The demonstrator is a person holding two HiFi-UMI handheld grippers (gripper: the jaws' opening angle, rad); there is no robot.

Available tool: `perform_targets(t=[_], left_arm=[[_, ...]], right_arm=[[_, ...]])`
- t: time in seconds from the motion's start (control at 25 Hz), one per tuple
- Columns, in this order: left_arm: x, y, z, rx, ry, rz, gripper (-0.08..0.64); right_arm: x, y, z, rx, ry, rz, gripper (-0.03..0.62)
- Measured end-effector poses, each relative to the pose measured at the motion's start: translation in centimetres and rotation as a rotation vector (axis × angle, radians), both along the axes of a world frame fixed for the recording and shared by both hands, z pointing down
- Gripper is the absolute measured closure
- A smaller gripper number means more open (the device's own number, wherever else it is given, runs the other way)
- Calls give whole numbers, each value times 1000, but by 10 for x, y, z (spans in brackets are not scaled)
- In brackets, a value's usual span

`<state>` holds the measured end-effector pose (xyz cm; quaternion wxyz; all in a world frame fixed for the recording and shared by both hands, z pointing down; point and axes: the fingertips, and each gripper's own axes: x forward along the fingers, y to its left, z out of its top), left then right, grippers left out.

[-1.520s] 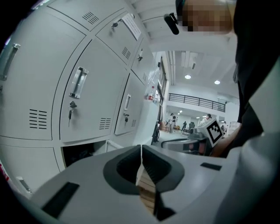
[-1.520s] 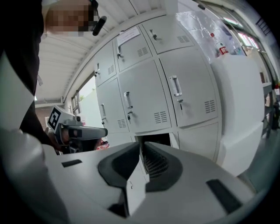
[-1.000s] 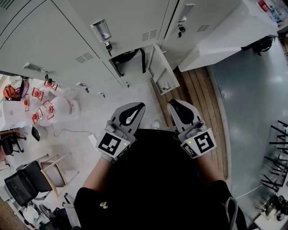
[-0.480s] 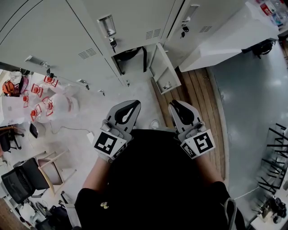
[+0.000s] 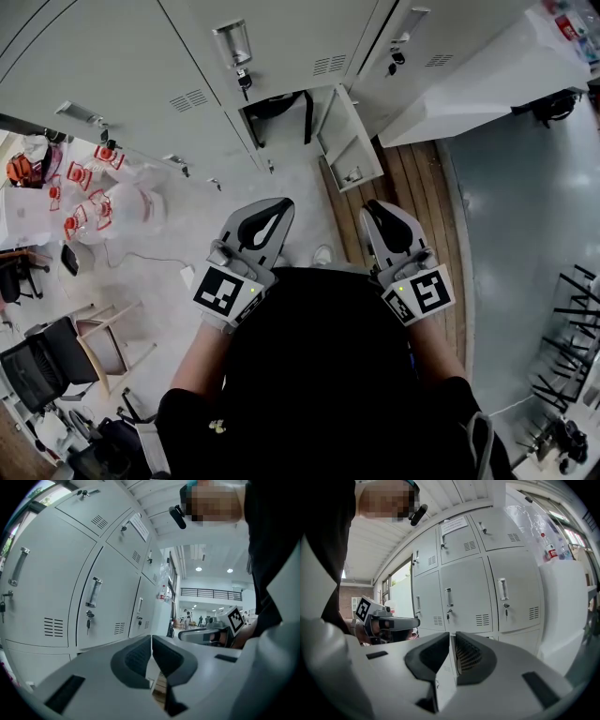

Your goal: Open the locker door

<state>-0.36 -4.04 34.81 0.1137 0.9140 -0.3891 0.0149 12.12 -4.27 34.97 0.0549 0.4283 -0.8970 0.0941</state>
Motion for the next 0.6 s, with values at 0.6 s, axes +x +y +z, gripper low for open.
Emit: perform_targets(t=[0.6], left_arm=[[4, -14, -2, 4, -29, -24, 535]], right_arm=[[9, -11, 6, -20, -7, 1, 540]])
